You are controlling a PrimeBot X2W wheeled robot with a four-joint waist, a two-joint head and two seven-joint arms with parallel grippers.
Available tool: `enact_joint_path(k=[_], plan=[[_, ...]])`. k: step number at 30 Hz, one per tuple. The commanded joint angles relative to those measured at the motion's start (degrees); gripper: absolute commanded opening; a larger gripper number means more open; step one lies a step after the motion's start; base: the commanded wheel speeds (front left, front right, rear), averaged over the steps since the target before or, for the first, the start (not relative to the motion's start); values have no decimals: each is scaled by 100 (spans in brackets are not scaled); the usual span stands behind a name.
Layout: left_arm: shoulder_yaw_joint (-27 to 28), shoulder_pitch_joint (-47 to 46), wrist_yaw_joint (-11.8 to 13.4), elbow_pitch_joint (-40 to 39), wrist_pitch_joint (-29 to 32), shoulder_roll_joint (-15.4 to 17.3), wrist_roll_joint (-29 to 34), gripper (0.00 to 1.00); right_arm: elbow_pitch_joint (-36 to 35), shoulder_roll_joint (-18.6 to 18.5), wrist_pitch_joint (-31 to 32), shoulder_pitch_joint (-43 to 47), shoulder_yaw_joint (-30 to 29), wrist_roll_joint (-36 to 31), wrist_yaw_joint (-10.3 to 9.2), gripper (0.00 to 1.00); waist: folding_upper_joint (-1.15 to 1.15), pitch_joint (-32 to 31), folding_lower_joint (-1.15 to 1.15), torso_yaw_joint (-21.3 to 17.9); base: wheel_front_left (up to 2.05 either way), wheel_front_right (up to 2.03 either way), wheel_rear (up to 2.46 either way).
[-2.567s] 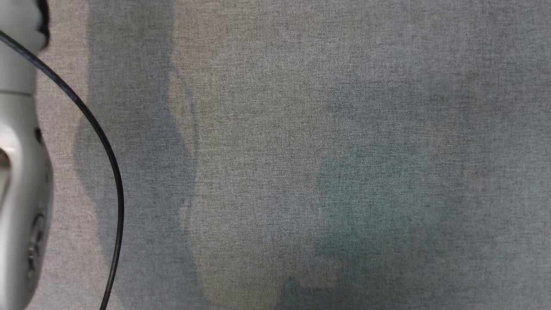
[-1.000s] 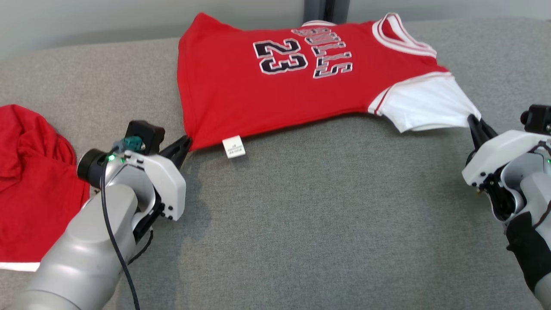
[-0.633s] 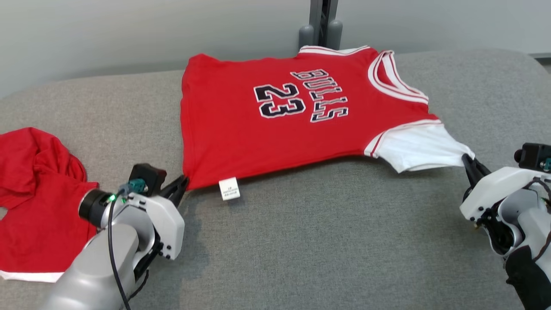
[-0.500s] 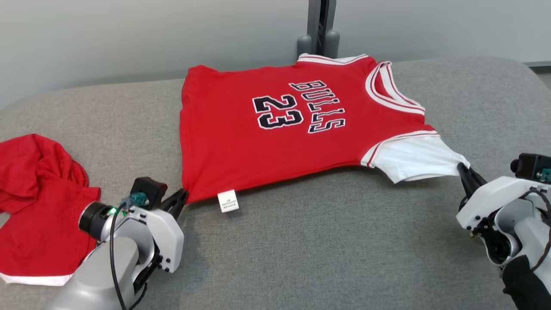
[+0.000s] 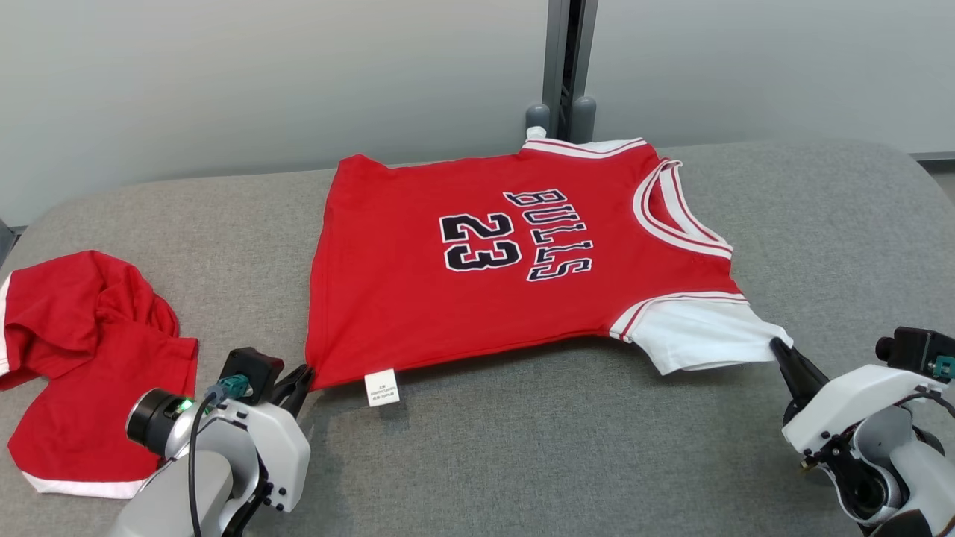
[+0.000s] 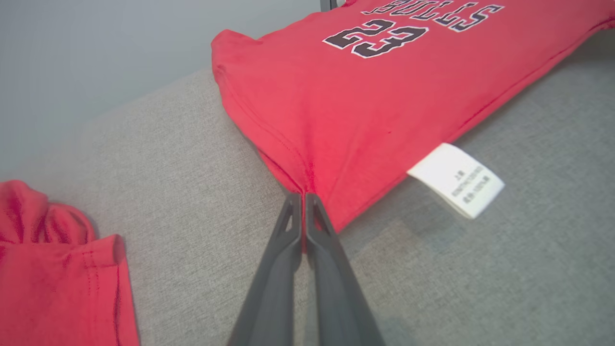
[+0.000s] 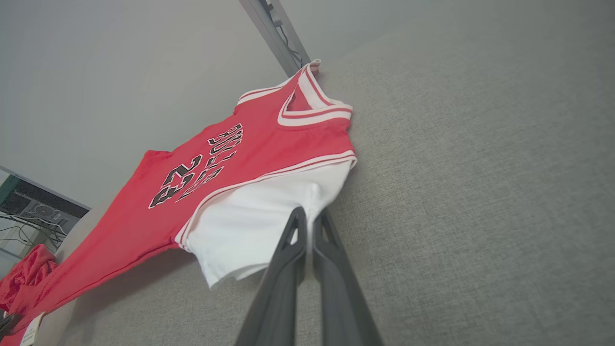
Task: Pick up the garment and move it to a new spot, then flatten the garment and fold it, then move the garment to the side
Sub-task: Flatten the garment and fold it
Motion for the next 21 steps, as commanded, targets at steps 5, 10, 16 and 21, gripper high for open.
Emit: enact_joint_path(k=[5,10,16,21], plan=[[-38,324,165,-236,49,227,-18,0,-489,-79,206,558,-169,143,-2,0,0,-146,0,7,0,0,0],[-80,609,209,-619,175,377,-101,0,-741,-188,335,989,-437,-15,-2,0,0,-203,0,-6,0,0,0],[-101,958,254,-1207,395,625,-254,0,-1027,-259,600,1358,-949,-207,-2,0,0,-166,0,-44,0,0,0],[-127,1213,283,-1758,653,813,-382,0,-1387,-247,1027,1592,-1300,-339,-2,0,0,-94,0,-56,0,0,0]])
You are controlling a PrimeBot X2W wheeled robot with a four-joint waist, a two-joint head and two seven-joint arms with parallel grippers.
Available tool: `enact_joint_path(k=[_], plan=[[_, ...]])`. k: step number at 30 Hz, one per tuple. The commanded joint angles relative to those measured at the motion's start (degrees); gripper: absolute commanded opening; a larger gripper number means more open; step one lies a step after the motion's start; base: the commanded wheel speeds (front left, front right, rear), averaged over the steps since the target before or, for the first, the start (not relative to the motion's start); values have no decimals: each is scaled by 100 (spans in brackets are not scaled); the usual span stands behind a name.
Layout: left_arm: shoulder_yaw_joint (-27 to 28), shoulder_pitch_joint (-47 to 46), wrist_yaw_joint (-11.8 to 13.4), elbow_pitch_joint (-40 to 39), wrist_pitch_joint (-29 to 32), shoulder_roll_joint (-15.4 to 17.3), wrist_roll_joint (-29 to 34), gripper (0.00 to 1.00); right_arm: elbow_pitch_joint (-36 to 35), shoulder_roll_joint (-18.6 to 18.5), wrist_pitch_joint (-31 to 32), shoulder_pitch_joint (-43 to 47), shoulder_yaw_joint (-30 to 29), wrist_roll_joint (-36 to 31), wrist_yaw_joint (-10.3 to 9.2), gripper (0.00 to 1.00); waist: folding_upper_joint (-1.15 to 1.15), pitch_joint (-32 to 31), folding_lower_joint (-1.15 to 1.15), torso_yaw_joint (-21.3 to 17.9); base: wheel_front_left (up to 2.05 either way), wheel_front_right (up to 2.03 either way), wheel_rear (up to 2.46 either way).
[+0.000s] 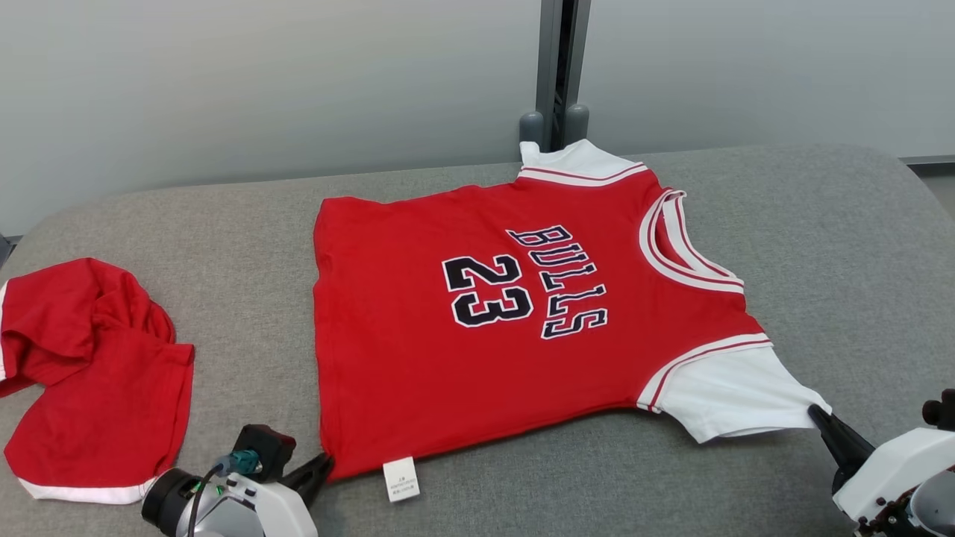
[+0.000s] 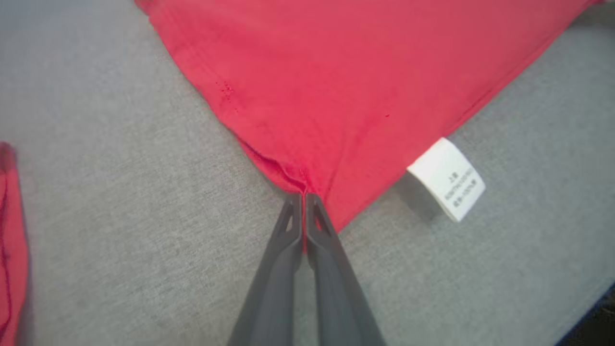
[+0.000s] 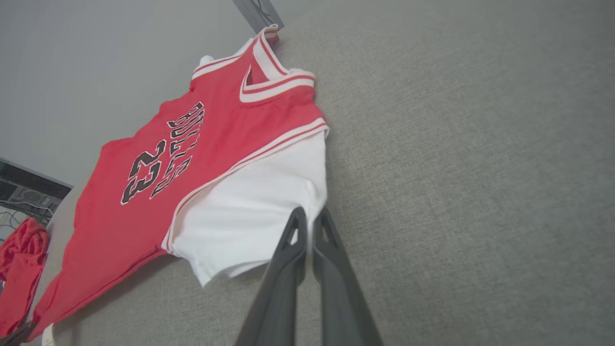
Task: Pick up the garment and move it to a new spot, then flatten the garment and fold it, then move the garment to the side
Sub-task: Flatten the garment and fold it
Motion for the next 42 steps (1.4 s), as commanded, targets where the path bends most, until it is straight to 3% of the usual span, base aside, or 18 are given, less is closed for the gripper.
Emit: enact_joint_path(k=[1,10,19,30,42], plan=[[-6,143,5,-205,149,129,-100,0,-151,-50,181,125,-152,-84,-2,0,0,20,1,3,0,0,0],[-15,339,198,-1348,835,598,-334,0,-914,-61,1295,507,-538,22,-2,0,0,30,1,87,0,0,0],[12,444,601,-2318,1172,1109,-252,0,-1850,42,3236,1197,-1147,646,-2,0,0,-2,1,176,0,0,0],[-145,691,706,-2854,1543,1380,-383,0,-2818,864,4897,1891,-2350,273,-1,0,0,74,1,223,0,0,0],[-15,1098,716,-3629,1869,1878,-974,0,-3691,1501,6138,2266,-3070,-3,-1,0,0,80,1,247,0,0,0]])
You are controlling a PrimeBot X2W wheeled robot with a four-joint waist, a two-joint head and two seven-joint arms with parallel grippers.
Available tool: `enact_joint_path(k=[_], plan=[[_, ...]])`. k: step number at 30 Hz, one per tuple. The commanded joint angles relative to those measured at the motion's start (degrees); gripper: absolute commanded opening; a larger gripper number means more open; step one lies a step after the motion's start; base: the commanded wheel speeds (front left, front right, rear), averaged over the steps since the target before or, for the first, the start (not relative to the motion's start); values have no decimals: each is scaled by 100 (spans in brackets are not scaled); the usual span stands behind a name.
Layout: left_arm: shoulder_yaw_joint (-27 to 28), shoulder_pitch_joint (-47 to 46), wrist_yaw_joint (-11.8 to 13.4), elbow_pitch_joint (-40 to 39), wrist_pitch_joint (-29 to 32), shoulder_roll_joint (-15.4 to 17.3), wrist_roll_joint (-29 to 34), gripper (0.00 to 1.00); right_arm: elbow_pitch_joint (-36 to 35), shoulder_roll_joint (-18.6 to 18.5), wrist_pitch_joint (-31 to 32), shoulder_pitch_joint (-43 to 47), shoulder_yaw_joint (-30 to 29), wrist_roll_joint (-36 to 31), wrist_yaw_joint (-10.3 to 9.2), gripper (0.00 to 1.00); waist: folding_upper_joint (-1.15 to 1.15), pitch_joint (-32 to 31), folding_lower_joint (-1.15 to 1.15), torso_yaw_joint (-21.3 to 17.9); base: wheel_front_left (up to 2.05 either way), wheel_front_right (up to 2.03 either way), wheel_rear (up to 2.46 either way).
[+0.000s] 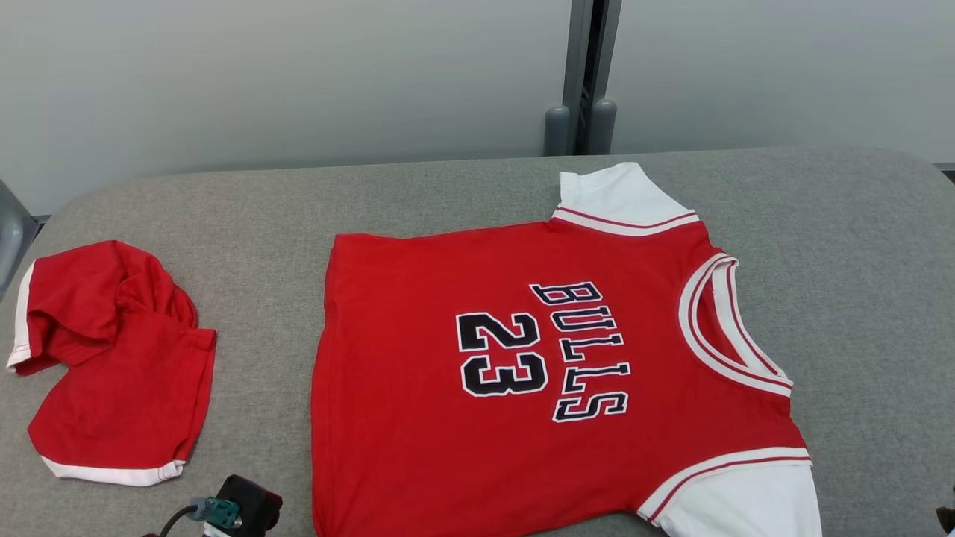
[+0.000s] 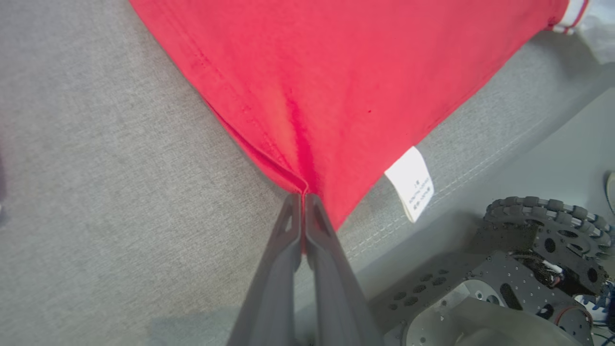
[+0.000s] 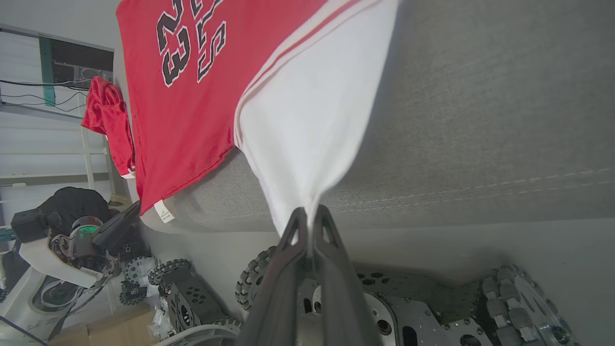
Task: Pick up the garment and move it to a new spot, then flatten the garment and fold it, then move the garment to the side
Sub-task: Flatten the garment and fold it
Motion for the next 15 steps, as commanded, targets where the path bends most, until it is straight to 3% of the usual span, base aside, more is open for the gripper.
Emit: enact_joint_path(k=[1,15], plan=[[41,51,-9,-60,-19,53,-47,0,-96,20,79,65,-14,-36,0,0,0,-9,0,-2,0,0,0],[254,-64,-8,-564,209,240,-457,0,-485,122,207,-509,-146,-121,0,0,0,44,0,-44,0,0,0]])
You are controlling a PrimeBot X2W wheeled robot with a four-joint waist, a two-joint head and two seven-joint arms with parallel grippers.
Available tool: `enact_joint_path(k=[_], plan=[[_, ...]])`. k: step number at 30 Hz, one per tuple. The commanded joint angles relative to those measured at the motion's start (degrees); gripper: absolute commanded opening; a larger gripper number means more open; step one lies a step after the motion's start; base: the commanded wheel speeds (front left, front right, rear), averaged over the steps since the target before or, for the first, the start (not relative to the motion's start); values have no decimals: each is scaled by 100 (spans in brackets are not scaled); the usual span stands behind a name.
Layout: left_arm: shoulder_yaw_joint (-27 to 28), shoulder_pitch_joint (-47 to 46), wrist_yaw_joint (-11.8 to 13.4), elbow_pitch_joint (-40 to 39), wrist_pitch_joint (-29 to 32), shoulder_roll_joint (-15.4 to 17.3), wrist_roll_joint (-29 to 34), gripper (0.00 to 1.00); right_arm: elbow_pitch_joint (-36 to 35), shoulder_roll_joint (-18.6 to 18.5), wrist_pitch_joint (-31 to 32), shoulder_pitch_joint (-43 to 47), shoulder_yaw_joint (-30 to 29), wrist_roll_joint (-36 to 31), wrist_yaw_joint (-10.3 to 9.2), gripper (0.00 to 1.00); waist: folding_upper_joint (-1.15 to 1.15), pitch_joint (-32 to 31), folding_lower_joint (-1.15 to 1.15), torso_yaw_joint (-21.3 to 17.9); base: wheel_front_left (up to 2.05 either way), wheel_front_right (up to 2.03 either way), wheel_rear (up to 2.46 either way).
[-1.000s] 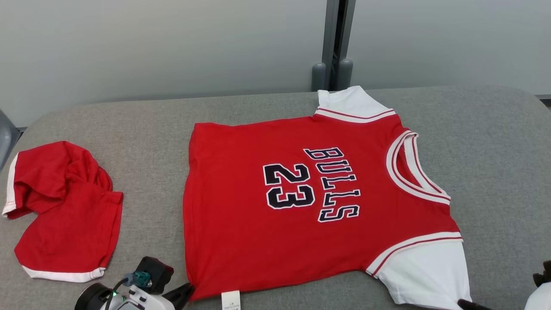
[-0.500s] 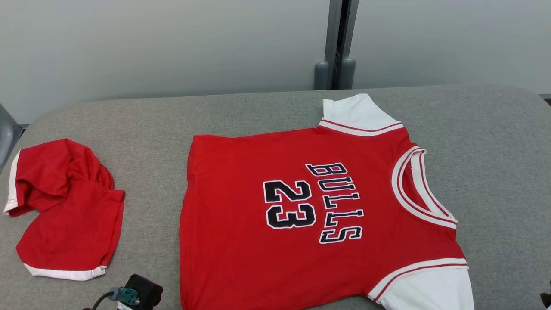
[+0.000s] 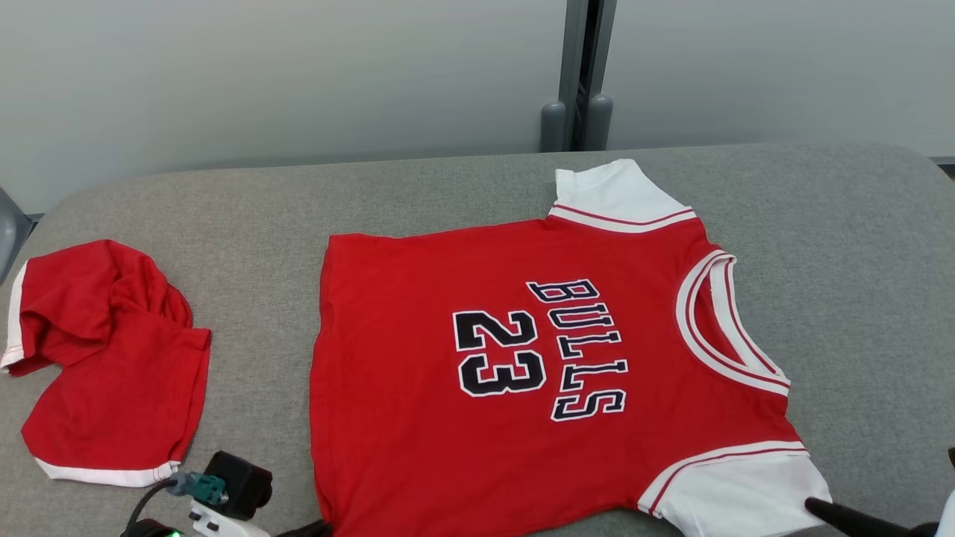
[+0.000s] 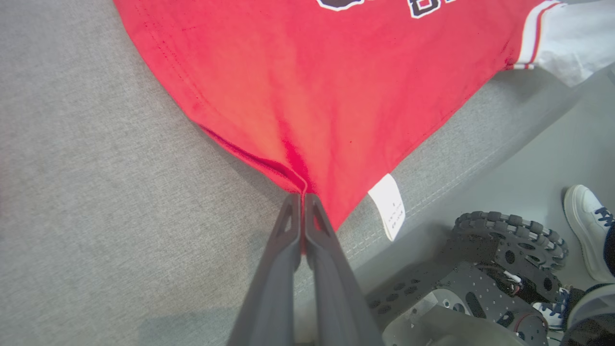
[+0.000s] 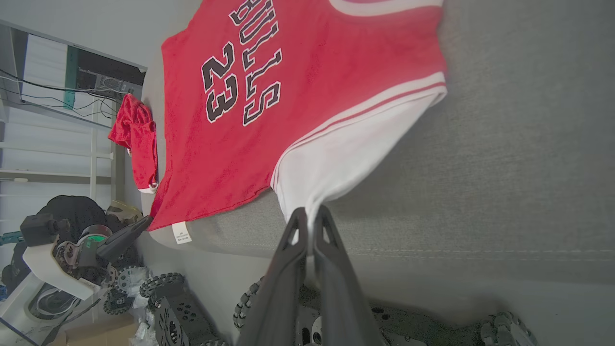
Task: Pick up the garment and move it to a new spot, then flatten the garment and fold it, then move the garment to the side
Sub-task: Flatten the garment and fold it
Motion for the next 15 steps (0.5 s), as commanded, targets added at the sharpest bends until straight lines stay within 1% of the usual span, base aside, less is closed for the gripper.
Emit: enact_joint_path(k=[1,2,7,12,15], plan=[[105,-104,16,-23,-1,16,-119,0,-29,-20,-33,-183,-5,-95,0,0,0,50,0,-8,0,0,0],[151,-134,40,-26,10,7,-165,0,-33,-68,-52,-275,-5,-161,0,0,0,88,0,-12,0,0,0],[350,-295,-18,22,48,-34,-424,0,93,-240,-225,-847,14,-323,0,0,0,293,0,-18,0,0,0],[575,-484,-62,105,100,-147,-736,0,292,-323,-366,-1382,73,-451,0,0,0,523,0,18,0,0,0],[678,-640,-97,170,128,-215,-821,0,452,-383,-466,-1695,125,-522,0,0,0,668,0,53,0,0,0]])
